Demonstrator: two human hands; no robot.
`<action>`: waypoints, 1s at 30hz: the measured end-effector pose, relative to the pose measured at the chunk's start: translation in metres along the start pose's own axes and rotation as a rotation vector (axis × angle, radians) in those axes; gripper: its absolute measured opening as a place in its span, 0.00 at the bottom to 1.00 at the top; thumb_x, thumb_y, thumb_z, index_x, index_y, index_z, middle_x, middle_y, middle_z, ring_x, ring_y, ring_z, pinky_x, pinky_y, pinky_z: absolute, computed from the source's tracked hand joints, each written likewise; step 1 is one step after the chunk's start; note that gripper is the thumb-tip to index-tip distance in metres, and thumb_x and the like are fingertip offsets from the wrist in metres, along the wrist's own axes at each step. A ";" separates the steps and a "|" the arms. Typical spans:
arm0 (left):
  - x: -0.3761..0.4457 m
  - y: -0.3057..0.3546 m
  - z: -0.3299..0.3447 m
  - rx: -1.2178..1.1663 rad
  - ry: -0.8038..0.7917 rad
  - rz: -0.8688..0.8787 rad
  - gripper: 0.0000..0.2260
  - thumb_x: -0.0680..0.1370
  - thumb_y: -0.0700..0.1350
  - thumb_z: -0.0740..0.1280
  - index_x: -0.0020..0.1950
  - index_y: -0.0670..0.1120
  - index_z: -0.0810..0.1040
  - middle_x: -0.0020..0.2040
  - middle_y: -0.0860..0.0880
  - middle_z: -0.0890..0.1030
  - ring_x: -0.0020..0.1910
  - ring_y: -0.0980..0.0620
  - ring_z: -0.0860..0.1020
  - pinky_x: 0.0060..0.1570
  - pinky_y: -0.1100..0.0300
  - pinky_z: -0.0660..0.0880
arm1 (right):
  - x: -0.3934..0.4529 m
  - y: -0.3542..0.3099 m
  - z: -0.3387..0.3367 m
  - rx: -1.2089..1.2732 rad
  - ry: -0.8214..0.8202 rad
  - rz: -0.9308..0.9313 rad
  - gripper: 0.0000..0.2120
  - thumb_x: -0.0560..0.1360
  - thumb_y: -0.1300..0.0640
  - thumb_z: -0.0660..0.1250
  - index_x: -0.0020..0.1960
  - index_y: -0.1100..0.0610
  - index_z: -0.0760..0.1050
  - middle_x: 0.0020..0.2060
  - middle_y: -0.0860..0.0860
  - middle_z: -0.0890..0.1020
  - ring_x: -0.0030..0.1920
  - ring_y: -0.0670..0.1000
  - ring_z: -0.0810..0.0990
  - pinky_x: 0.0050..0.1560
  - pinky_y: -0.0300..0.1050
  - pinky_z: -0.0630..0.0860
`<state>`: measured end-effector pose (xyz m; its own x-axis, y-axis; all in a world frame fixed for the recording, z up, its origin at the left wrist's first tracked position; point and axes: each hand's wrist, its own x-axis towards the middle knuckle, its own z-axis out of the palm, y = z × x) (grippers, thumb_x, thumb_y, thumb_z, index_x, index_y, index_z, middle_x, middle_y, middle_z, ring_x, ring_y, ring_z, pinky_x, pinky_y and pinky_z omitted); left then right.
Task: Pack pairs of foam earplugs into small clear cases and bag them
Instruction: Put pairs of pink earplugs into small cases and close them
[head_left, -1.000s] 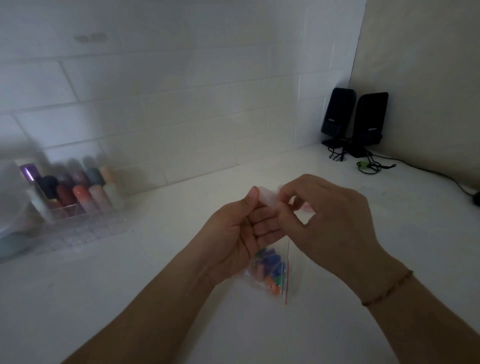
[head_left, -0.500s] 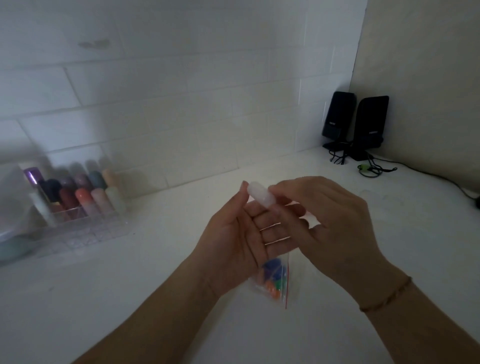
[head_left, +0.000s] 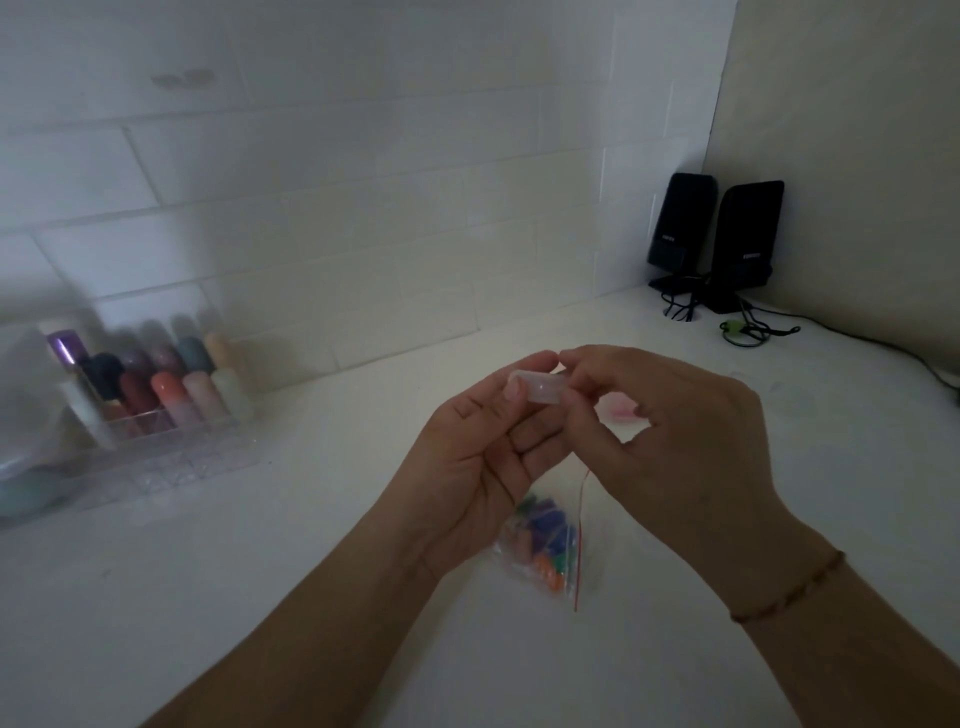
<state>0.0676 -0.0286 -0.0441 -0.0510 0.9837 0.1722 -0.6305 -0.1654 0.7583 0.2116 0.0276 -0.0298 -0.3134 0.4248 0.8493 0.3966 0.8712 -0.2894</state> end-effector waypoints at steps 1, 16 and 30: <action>0.000 0.000 -0.001 0.011 0.011 0.005 0.19 0.77 0.42 0.62 0.65 0.34 0.73 0.59 0.35 0.80 0.56 0.43 0.81 0.56 0.53 0.79 | 0.000 0.000 0.000 -0.021 -0.004 -0.002 0.05 0.74 0.52 0.66 0.42 0.51 0.80 0.40 0.44 0.85 0.37 0.49 0.82 0.34 0.46 0.77; -0.005 0.000 -0.002 0.359 -0.267 -0.169 0.18 0.77 0.34 0.63 0.67 0.37 0.73 0.58 0.39 0.79 0.54 0.45 0.79 0.54 0.54 0.77 | 0.008 0.007 -0.004 0.204 -0.194 0.165 0.06 0.73 0.46 0.62 0.41 0.46 0.76 0.40 0.40 0.78 0.42 0.44 0.77 0.43 0.45 0.76; 0.014 0.051 -0.055 0.165 0.535 -0.086 0.05 0.78 0.42 0.63 0.51 0.44 0.75 0.38 0.46 0.77 0.32 0.49 0.77 0.37 0.58 0.75 | 0.013 0.024 -0.028 0.102 -1.168 0.434 0.03 0.72 0.53 0.72 0.43 0.46 0.84 0.21 0.44 0.75 0.23 0.42 0.70 0.27 0.30 0.65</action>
<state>-0.0082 -0.0200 -0.0375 -0.4173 0.8855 -0.2046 -0.5227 -0.0497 0.8510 0.2414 0.0466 -0.0130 -0.7720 0.6003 -0.2089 0.6065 0.5973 -0.5248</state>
